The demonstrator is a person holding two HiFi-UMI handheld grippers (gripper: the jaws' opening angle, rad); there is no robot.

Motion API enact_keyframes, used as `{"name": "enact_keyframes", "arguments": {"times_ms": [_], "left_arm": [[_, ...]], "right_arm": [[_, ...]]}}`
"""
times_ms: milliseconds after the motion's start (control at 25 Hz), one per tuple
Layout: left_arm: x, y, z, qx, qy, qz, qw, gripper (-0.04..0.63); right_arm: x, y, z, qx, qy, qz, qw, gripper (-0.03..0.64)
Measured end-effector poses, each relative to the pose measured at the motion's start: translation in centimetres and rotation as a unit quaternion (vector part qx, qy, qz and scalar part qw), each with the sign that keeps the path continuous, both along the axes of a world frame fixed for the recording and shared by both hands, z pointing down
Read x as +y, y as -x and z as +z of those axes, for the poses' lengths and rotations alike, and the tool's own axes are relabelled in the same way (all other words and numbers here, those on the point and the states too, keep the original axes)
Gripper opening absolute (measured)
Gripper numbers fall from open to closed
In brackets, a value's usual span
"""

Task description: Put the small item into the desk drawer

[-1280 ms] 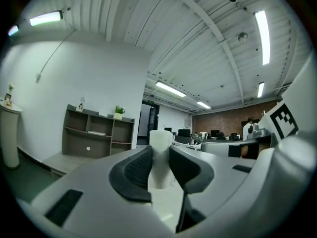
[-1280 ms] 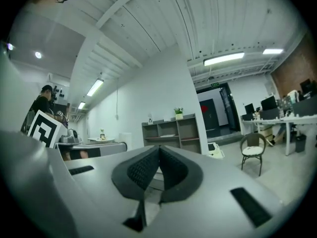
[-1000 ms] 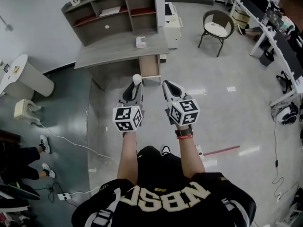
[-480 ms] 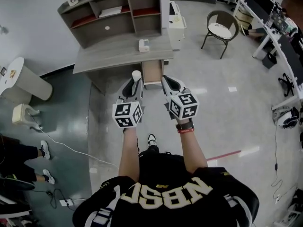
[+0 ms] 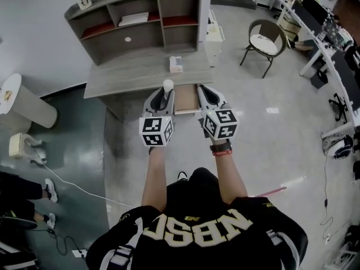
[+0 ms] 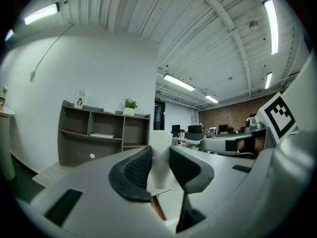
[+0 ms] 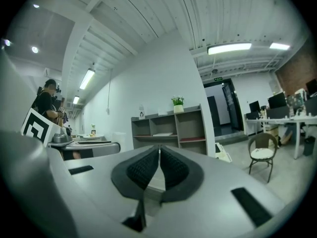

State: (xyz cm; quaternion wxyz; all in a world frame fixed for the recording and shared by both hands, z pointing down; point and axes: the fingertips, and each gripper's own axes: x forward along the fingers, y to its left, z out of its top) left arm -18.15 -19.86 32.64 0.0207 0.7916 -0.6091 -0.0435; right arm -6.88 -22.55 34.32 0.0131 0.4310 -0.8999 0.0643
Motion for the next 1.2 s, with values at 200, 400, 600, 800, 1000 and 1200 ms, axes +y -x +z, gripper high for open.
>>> {"name": "enact_keyframes", "arguments": {"times_ms": [200,400,600,800,1000,1200], "left_arm": [[-2.9,0.1,2.7,0.008,0.027,0.018,0.9994,0.123],[-6.7,-0.5,4.9,0.008,0.044,0.020,0.9988,0.123],[-11.3,-0.5,8.0,0.007,0.073,0.009,0.9973,0.123],[-15.3,-0.9,10.3,0.013,0.102,0.007,0.9946,0.123],[-17.9,-1.5,14.4,0.007,0.146,0.012,0.9892,0.123],[-19.1,-2.2,19.0,-0.004,0.191,0.025,0.9812,0.123]], "right_arm": [[-2.3,0.9,2.7,0.004,0.033,-0.003,0.999,0.012],[-5.7,0.9,4.3,0.013,0.040,-0.011,0.999,0.008],[-10.6,0.9,6.4,0.018,0.057,-0.027,0.998,0.008],[-15.1,0.7,7.8,0.014,0.080,-0.032,0.996,0.008],[-17.6,0.4,11.2,0.016,0.118,-0.038,0.992,0.008],[-19.0,0.0,14.8,0.017,0.154,-0.033,0.987,0.008]]}}
